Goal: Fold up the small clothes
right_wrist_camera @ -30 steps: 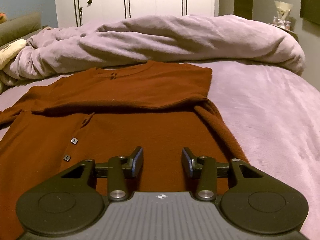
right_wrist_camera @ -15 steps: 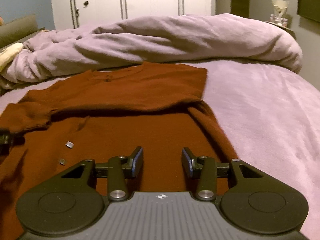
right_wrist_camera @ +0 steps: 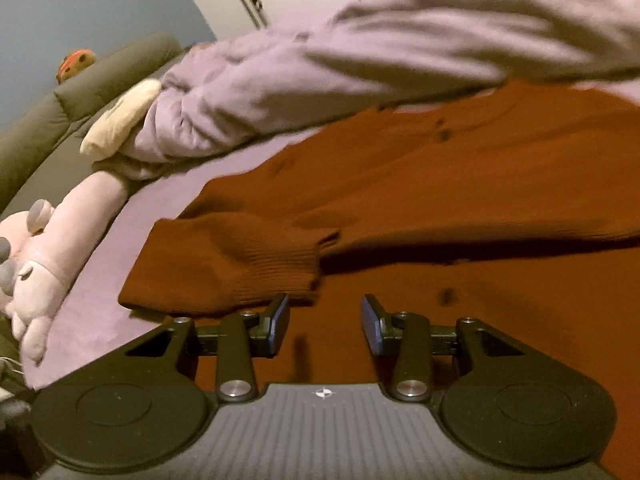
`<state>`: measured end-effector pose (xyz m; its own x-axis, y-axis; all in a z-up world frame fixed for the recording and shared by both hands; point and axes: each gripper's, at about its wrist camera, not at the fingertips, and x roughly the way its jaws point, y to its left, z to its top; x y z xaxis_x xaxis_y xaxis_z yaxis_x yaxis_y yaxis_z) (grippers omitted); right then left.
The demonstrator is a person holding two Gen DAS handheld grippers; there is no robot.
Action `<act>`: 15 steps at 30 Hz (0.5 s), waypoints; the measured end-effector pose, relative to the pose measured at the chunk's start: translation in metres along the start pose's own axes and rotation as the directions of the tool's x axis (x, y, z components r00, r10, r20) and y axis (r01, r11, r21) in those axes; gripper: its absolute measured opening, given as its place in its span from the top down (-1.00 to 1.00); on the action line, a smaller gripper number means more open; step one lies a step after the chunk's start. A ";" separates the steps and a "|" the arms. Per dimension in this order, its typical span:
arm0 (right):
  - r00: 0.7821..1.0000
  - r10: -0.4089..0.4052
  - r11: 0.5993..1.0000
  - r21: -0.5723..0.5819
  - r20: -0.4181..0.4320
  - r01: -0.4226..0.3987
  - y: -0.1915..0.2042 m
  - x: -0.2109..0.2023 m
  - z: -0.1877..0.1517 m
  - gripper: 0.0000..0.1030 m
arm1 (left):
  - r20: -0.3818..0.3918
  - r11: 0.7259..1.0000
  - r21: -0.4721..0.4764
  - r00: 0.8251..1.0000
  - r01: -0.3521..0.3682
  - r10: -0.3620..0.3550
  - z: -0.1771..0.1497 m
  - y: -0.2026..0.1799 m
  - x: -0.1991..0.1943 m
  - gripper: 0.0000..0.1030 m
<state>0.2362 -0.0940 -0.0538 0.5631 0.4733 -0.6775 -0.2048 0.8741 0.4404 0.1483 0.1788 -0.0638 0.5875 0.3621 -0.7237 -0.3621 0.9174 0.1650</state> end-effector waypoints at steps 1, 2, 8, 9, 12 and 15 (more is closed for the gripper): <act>1.000 0.015 1.000 0.023 -0.005 -0.015 -0.003 0.005 0.003 0.24 | 0.003 1.000 0.004 1.000 -0.012 0.012 0.000 -0.001 0.001 -0.61; 0.999 0.035 0.998 0.049 -0.009 -0.035 -0.004 0.010 0.006 0.24 | 0.006 1.000 0.006 1.000 -0.028 0.028 -0.001 -0.002 0.003 -0.62; 0.994 0.097 0.990 0.107 -0.044 -0.092 -0.007 0.033 0.013 0.76 | 0.009 0.996 0.024 0.996 -0.091 0.091 0.002 -0.018 0.012 -0.65; 0.994 0.095 0.991 0.099 -0.053 -0.089 -0.006 0.033 0.013 0.92 | 0.007 0.994 0.029 0.995 -0.101 0.101 0.003 -0.021 0.013 -0.65; 0.997 0.071 0.997 0.035 0.003 -0.071 0.000 0.016 0.013 0.94 | 0.010 0.991 0.048 0.992 -0.123 0.122 0.004 -0.026 0.012 -0.65; 0.997 0.042 0.998 -0.046 0.064 -0.039 0.004 -0.006 0.017 0.95 | 0.019 0.987 0.073 0.989 -0.145 0.144 0.006 -0.034 0.009 -0.65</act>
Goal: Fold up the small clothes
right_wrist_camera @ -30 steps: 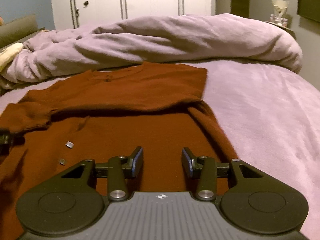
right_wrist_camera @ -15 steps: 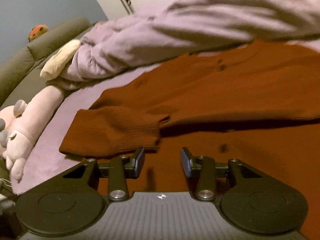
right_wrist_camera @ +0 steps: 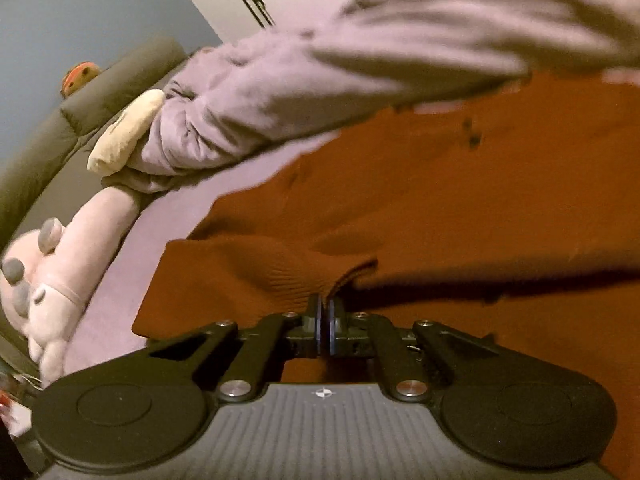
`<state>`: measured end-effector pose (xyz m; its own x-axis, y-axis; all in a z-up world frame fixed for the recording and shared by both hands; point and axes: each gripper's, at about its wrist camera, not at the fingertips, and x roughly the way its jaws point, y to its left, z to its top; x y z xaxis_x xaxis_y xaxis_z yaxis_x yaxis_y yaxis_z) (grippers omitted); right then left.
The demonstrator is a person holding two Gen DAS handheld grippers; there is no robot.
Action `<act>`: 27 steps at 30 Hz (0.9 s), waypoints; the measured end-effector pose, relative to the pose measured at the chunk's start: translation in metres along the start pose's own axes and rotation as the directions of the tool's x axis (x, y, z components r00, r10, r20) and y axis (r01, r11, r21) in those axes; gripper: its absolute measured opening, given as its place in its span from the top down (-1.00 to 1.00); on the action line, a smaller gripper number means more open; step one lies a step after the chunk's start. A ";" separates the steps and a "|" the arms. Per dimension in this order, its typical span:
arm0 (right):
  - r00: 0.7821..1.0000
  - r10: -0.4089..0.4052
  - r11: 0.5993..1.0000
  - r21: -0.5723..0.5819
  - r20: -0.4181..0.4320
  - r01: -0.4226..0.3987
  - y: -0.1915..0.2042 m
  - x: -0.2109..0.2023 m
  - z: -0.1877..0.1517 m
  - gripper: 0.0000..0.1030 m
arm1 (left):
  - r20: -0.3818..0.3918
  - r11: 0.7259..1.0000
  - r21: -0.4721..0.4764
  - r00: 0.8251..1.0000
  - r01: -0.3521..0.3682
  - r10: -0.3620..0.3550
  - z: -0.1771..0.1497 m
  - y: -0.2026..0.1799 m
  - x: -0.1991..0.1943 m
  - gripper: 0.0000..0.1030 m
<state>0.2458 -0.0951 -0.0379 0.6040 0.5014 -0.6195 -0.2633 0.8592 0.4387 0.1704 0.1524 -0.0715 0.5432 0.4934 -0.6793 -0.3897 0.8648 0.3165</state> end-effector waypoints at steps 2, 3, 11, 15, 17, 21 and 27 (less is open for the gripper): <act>0.999 -0.024 0.999 -0.034 0.039 0.025 -0.003 -0.014 0.007 0.95 | 0.006 1.000 0.007 1.000 0.003 -0.003 0.003 -0.004 -0.004 -0.65; 0.997 -0.039 0.998 -0.047 0.060 0.042 -0.006 -0.021 0.011 0.95 | 0.011 1.000 0.012 1.000 0.004 -0.004 0.005 -0.007 -0.007 -0.65; 0.958 -0.205 0.970 -0.087 0.199 0.225 -0.055 -0.063 0.040 0.95 | 0.074 0.997 0.076 0.997 0.007 -0.013 0.024 -0.040 -0.023 -0.65; 0.913 -0.326 0.929 -0.097 0.243 0.358 -0.084 -0.074 0.047 0.95 | 0.091 0.994 0.101 0.995 0.031 -0.040 0.040 -0.065 -0.020 -0.66; 0.880 -0.391 0.892 -0.123 0.271 0.434 -0.093 -0.076 0.046 0.96 | 0.103 0.992 0.120 0.993 0.042 -0.054 0.046 -0.079 -0.018 -0.66; 0.868 -0.457 0.881 -0.041 0.193 0.472 -0.131 -0.071 0.046 0.99 | 0.113 0.984 0.176 0.992 0.034 -0.055 0.055 -0.107 -0.008 -0.68; 0.965 -0.258 0.943 0.228 0.044 0.242 -0.179 -0.072 0.045 0.42 | 0.103 0.981 0.195 0.994 0.021 -0.041 0.057 -0.123 0.010 -0.77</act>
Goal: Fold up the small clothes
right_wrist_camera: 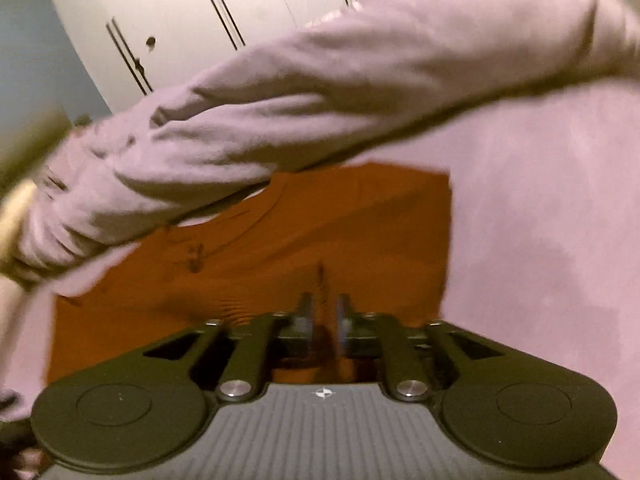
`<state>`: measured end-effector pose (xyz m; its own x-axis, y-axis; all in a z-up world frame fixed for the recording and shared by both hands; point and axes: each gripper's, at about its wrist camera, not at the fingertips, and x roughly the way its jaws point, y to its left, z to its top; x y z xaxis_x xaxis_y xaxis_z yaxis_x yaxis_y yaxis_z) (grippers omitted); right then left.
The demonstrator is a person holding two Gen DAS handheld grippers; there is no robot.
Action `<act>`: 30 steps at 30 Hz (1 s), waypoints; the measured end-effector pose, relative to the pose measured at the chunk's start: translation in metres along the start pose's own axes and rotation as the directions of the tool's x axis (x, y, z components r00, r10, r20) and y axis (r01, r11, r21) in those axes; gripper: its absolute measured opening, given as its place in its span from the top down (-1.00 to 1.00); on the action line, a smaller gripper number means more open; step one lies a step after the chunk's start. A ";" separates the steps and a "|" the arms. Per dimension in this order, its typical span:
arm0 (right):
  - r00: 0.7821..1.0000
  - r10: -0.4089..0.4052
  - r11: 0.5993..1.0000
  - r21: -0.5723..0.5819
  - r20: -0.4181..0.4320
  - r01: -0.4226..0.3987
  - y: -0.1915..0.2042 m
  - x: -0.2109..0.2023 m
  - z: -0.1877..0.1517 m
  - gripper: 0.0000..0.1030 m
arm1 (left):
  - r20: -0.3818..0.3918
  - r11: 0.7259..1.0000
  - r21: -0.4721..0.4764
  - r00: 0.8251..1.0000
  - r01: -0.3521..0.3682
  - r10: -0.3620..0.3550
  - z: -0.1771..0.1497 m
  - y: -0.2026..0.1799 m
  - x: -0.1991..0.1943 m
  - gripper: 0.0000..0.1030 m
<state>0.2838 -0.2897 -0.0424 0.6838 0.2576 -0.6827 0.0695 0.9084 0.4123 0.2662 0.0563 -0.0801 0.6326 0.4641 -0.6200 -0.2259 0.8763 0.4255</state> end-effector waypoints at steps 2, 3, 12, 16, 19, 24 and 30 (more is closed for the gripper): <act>0.999 0.031 0.999 0.011 -0.038 -0.031 -0.001 0.010 -0.003 0.39 | -0.008 1.000 -0.016 1.000 0.004 -0.004 -0.001 -0.001 0.004 -0.77; 0.998 0.045 0.999 0.007 -0.038 -0.045 0.001 0.013 -0.005 0.38 | -0.009 1.000 -0.023 1.000 0.006 -0.006 -0.001 -0.001 0.005 -0.77; 1.000 0.016 0.981 -0.192 0.006 -0.015 0.039 0.016 -0.007 0.88 | -0.004 1.000 -0.026 1.000 -0.006 0.006 -0.001 -0.002 0.008 -0.80; 0.986 -0.086 0.954 -0.272 0.143 0.123 0.046 0.000 -0.004 0.91 | 0.014 0.998 -0.062 1.000 0.026 -0.025 0.003 0.007 0.001 -0.79; 0.954 -0.192 0.909 -0.324 0.232 0.262 0.049 -0.004 -0.003 0.91 | 0.017 0.996 -0.079 0.999 0.039 -0.037 0.005 0.009 -0.001 -0.79; 0.948 -0.247 0.886 -0.351 0.198 0.304 0.039 0.009 -0.004 0.91 | -0.003 0.992 -0.099 0.997 0.080 -0.081 0.005 0.010 0.000 -0.79; 0.932 -0.280 0.890 -0.301 0.231 0.342 0.029 -0.001 -0.011 0.91 | 0.031 0.988 -0.118 0.995 0.101 -0.098 0.008 0.019 -0.007 -0.79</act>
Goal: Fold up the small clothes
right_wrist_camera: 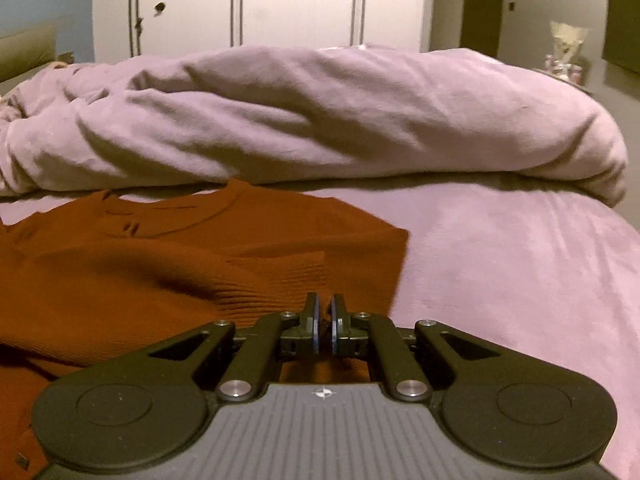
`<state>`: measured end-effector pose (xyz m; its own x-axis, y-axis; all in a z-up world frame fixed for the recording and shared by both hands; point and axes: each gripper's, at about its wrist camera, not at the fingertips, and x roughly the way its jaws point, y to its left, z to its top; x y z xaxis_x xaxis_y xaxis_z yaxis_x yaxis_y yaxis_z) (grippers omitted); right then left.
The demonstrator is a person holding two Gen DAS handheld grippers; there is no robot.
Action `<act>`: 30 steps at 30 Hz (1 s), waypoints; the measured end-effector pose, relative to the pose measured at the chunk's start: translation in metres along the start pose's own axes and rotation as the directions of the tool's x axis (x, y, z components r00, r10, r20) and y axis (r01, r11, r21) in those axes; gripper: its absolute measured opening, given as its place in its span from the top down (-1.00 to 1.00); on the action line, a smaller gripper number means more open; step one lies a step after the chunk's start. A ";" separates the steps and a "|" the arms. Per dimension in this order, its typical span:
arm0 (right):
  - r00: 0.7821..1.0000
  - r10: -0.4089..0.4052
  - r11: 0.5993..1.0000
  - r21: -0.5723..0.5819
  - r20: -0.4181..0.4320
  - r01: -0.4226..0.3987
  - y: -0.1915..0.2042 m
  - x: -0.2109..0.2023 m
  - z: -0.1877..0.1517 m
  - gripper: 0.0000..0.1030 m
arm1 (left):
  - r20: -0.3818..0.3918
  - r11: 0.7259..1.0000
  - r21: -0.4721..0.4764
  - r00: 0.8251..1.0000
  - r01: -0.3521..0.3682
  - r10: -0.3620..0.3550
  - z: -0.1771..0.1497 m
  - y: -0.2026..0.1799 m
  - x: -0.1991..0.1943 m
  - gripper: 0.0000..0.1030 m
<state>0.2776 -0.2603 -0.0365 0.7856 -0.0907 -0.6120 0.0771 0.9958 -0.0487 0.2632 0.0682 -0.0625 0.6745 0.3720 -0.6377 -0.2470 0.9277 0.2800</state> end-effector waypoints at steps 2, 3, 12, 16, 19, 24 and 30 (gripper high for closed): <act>0.999 -0.029 1.000 0.007 0.031 0.029 0.000 -0.010 -0.004 0.92 | 0.003 1.000 -0.016 1.000 0.008 -0.008 0.003 0.001 -0.001 -0.79; 0.998 -0.045 0.999 0.009 0.042 0.045 -0.001 -0.013 -0.007 0.91 | 0.003 1.000 -0.018 1.000 0.014 -0.014 0.003 0.001 -0.001 -0.79; 0.999 -0.041 0.997 0.074 0.015 0.040 -0.012 -0.011 -0.005 0.80 | 0.029 0.996 -0.076 0.999 0.048 -0.046 0.020 0.004 -0.002 -0.79; 0.998 0.046 0.999 -0.003 0.042 -0.046 0.010 -0.008 0.002 0.80 | 0.014 0.982 -0.139 0.992 0.129 -0.128 0.035 -0.008 0.014 -0.80; 0.993 0.107 0.988 -0.115 0.051 -0.100 0.040 -0.001 0.002 0.80 | 0.027 0.974 -0.152 0.985 0.170 -0.168 0.041 -0.024 0.026 -0.80; 0.971 0.239 0.953 -0.197 0.030 -0.229 0.084 0.017 0.004 0.81 | 0.056 0.969 -0.089 0.973 0.230 -0.226 0.044 -0.053 0.041 -0.83; 0.966 0.255 0.942 -0.236 0.033 -0.241 0.084 0.036 -0.006 0.81 | 0.029 0.977 -0.042 0.978 0.207 -0.206 0.033 -0.066 0.068 -0.88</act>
<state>0.3087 -0.1795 -0.0673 0.7991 0.1663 -0.5777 -0.2612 0.9616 -0.0846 0.3480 0.0312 -0.1007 0.7306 0.1718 -0.6608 -0.1310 0.9851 0.1113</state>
